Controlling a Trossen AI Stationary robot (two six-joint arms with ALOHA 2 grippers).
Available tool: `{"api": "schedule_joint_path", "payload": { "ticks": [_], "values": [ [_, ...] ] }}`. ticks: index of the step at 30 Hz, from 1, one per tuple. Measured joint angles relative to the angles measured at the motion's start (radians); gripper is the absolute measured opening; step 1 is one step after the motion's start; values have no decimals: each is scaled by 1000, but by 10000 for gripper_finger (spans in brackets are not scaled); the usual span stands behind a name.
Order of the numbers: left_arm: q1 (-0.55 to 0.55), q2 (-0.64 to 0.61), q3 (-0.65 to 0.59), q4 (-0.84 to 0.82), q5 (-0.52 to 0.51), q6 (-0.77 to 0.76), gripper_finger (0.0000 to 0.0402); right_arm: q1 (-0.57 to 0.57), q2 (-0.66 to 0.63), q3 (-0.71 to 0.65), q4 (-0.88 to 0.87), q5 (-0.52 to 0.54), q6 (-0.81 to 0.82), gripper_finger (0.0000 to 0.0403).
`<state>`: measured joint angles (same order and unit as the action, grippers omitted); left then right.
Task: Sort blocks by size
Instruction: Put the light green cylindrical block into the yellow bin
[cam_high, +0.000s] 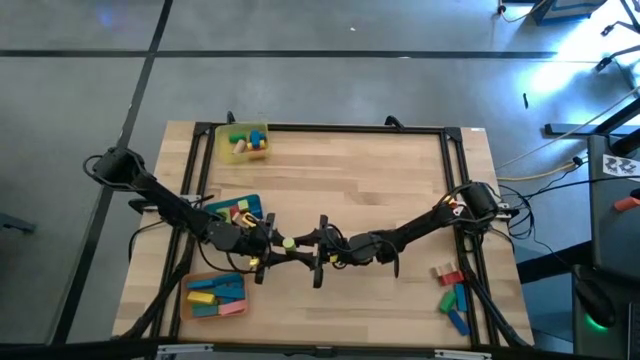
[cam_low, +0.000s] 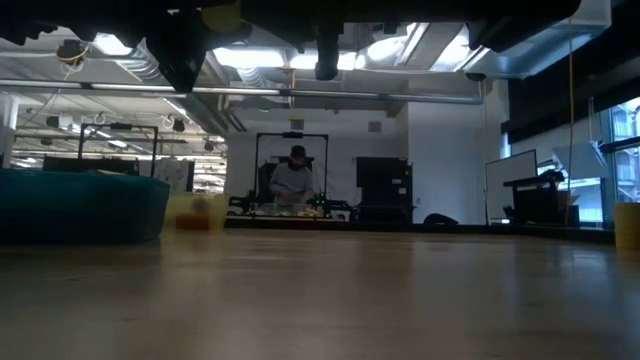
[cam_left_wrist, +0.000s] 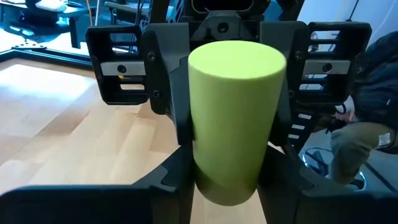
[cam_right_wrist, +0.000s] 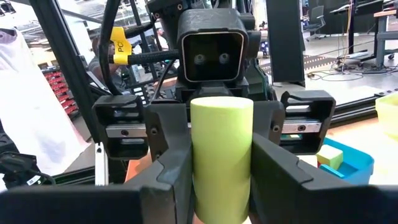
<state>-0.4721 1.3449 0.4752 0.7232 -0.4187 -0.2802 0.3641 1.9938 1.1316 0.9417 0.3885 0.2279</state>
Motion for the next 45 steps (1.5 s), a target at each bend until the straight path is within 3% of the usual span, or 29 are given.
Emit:
{"api": "schedule_joint_path", "payload": {
  "ticks": [9,17,23,29,37,41,45],
  "values": [
    [0,0,0,1,-4,0,118,0,0,0,0,4,2,147],
    [1,-6,1,-37,-16,5,118,2,-8,1,-14,2,-6,248],
    [0,-97,3,-216,-14,-3,118,11,-46,1,-55,1,-17,299],
    [31,-279,3,-518,-49,-30,122,47,-90,2,-120,-14,-40,312],
    [240,-470,43,-937,-51,-35,124,49,-90,2,-143,1,-76,310],
    [400,-468,130,-1141,-52,-8,125,49,-90,2,-153,2,-77,309],
    [570,-436,186,-1229,-48,47,126,49,-91,2,-162,2,-77,309]
  ]
}}
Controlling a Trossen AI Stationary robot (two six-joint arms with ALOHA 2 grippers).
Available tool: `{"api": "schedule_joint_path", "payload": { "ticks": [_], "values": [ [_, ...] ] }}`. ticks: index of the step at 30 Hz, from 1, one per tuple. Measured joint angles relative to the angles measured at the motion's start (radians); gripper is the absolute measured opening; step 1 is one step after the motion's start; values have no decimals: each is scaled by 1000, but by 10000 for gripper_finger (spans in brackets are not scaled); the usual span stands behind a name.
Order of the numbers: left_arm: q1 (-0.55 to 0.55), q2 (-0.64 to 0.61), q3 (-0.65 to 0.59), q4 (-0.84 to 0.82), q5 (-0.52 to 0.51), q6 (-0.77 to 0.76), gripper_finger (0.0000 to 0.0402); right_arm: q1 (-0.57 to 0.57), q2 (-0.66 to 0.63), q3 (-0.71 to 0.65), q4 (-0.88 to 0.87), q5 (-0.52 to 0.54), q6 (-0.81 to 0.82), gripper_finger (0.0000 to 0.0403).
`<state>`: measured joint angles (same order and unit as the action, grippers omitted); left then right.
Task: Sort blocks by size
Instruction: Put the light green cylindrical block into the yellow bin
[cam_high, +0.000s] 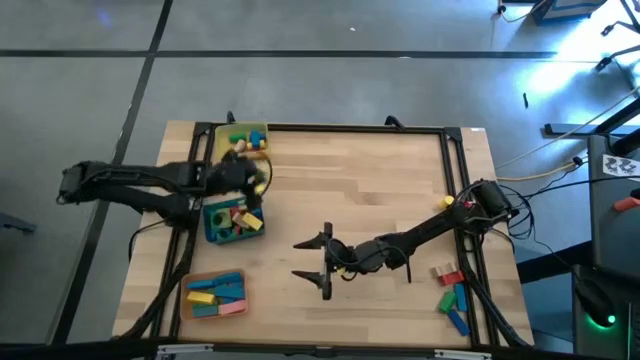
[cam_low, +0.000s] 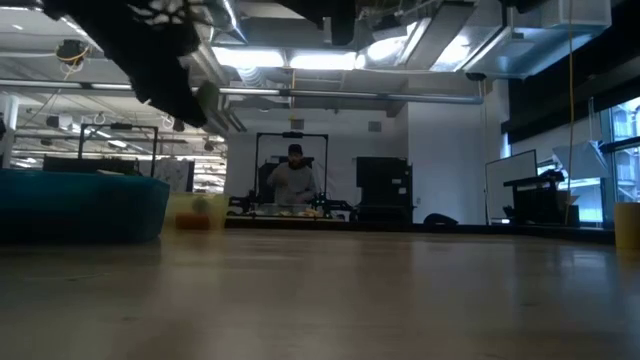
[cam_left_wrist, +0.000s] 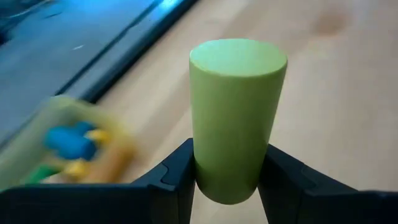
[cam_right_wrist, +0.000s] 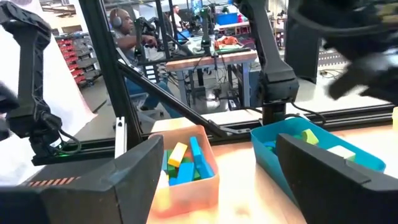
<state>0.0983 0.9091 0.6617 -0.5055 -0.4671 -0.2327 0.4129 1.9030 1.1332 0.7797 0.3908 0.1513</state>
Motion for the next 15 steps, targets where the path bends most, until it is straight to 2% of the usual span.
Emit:
{"api": "schedule_joint_path", "payload": {
  "ticks": [8,15],
  "values": [
    [354,131,35,-7,4,92,126,-1,0,0,-26,0,30,309],
    [587,316,77,-9,127,88,126,-19,0,-1,-67,0,85,309]
  ]
}}
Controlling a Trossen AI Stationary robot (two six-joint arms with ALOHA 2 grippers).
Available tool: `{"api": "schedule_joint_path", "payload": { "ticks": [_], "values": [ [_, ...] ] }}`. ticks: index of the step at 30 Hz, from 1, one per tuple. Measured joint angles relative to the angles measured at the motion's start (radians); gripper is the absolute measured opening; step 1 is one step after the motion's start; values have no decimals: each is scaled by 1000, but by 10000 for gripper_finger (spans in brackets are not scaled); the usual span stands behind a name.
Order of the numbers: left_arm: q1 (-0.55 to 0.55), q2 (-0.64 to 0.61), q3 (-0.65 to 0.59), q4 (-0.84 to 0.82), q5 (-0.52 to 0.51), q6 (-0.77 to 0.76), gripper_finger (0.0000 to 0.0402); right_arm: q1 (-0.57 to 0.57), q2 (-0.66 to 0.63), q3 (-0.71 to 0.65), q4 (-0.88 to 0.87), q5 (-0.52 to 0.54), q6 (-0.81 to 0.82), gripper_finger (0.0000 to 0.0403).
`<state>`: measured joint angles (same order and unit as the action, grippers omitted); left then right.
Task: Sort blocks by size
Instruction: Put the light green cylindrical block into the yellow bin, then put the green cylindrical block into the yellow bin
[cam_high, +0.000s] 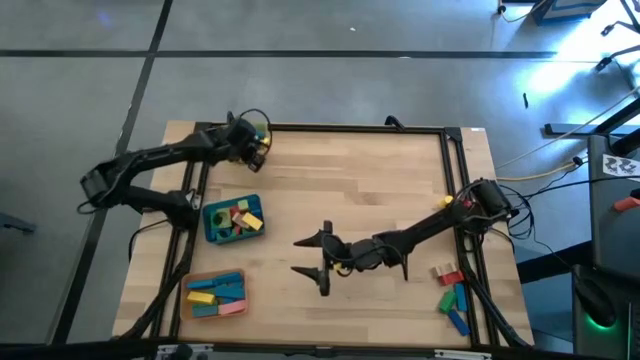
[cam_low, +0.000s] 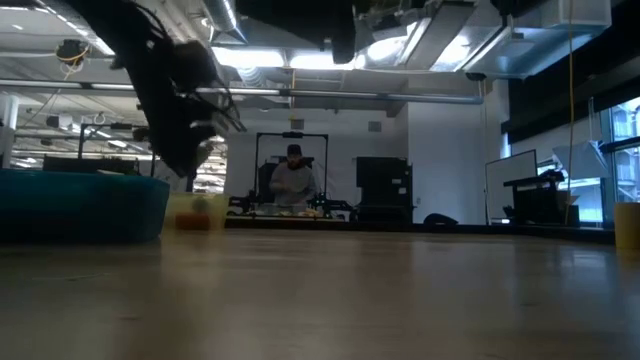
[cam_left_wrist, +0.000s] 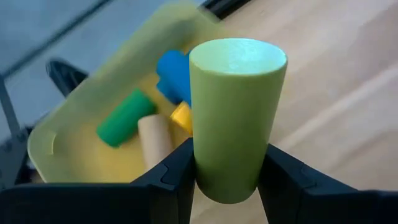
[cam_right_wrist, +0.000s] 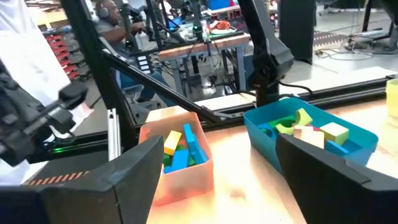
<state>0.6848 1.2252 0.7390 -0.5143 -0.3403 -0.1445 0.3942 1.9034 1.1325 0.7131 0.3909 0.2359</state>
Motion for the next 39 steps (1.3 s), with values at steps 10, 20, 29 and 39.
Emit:
{"api": "schedule_joint_path", "payload": {
  "ticks": [10,20,29,39],
  "values": [
    [142,165,82,3,48,-61,126,-4,0,0,-18,-2,29,309],
    [214,235,82,-1,73,-62,127,-3,0,0,-21,-2,29,309],
    [214,236,82,1,78,-31,128,-3,0,0,-31,-3,29,309],
    [214,236,82,3,78,-11,212,-3,0,0,-31,-3,29,309]
  ]
}}
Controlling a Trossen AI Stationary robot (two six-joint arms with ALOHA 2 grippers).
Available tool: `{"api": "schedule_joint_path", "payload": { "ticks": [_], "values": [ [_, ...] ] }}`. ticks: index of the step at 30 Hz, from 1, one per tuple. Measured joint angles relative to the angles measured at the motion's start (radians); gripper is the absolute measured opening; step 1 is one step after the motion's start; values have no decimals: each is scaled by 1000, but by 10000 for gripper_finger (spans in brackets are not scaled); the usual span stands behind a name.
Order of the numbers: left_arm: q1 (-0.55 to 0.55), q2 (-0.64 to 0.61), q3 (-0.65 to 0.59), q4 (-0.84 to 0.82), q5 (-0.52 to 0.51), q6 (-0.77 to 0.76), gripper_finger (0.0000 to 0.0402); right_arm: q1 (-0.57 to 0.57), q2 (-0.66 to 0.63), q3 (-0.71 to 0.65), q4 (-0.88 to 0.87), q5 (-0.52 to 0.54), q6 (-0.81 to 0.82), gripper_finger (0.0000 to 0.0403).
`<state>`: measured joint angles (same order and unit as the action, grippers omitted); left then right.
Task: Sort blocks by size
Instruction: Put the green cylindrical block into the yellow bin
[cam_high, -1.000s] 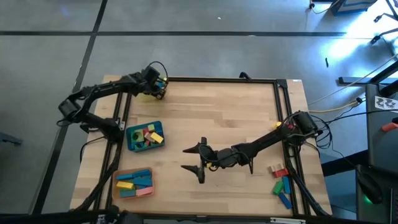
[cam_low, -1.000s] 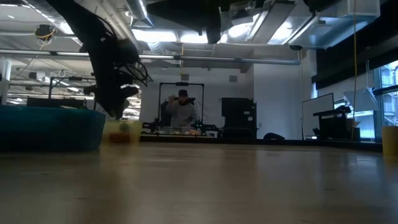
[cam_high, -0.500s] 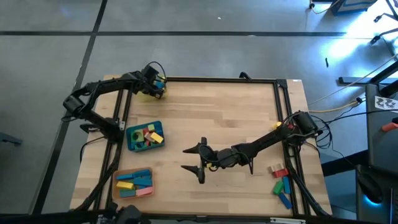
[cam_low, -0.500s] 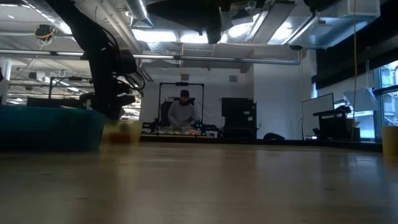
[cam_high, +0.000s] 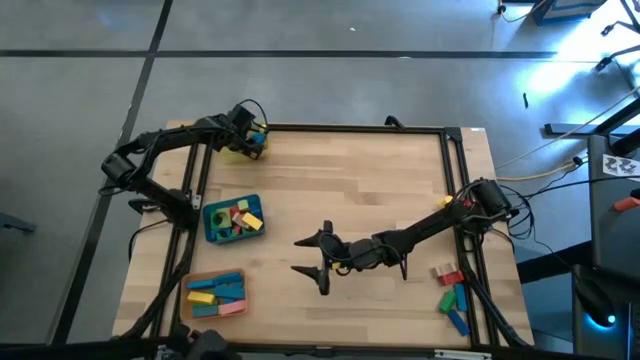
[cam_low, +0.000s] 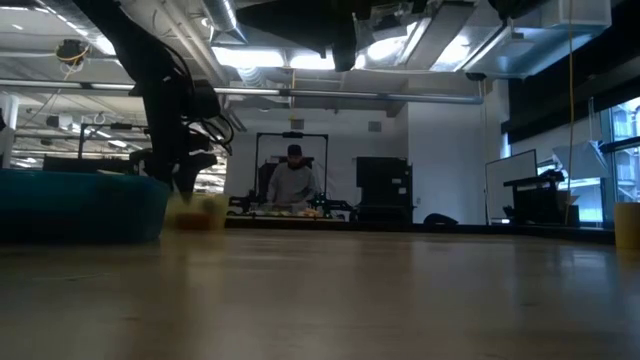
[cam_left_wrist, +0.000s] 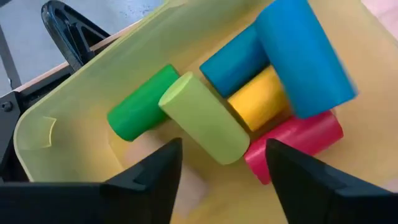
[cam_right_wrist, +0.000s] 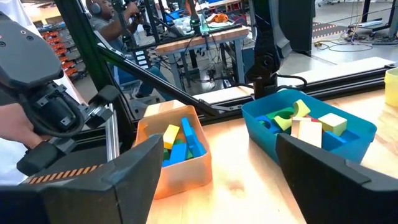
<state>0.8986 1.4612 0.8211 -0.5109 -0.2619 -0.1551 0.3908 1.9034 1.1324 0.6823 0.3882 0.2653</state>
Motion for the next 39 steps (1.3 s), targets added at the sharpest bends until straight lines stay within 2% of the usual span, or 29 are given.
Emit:
{"api": "schedule_joint_path", "payload": {
  "ticks": [5,11,18,22,29,35,39],
  "values": [
    [-10,-29,-1,-9,0,12,234,0,0,0,0,0,0,309],
    [-111,-190,-1,-18,11,32,230,0,0,0,-4,0,0,309],
    [-401,-412,-19,-60,108,52,231,0,0,0,-3,16,0,309],
    [-602,-512,-80,-28,105,-2,228,0,0,0,4,10,16,309],
    [-923,-646,-297,269,94,-92,229,1,1,0,-3,16,-35,309],
    [-1126,-650,-450,677,98,-32,229,11,1,0,-11,-8,-27,309],
    [-1216,-629,-515,812,98,-9,229,35,-34,-2,-127,-32,19,309]
  ]
}}
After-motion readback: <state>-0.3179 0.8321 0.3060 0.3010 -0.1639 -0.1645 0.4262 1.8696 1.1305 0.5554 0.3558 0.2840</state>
